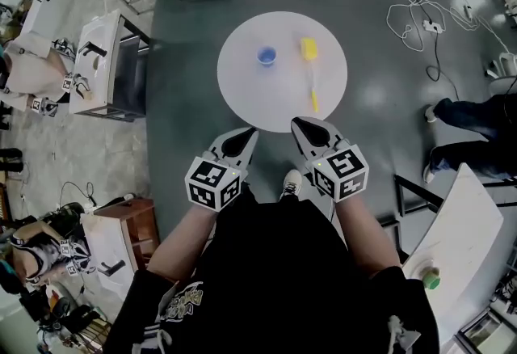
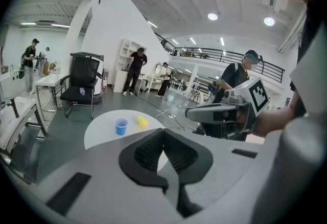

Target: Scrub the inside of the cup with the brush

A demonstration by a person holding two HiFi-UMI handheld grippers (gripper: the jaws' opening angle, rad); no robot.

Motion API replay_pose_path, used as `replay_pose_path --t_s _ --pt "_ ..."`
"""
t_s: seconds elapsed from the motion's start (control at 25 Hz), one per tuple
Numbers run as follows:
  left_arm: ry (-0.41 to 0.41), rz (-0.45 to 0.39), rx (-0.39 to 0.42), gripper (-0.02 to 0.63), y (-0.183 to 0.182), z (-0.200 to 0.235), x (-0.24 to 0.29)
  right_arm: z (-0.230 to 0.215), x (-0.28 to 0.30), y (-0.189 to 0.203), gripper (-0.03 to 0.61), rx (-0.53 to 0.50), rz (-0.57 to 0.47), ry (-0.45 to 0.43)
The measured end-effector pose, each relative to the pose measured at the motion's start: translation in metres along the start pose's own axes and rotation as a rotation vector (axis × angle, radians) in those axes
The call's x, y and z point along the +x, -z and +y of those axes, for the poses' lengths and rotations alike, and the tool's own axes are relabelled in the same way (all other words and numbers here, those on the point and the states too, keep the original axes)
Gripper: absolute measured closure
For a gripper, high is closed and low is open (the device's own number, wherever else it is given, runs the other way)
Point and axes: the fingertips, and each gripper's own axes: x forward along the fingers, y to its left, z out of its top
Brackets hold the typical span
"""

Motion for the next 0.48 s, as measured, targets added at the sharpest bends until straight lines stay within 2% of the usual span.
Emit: replay_pose_path --t_s 0.48 --pt "0.086 0.012 0.048 0.607 -0.016 0.049 -0.003 0.009 0.034 -0.013 0.557 0.055 -0.024 0.117"
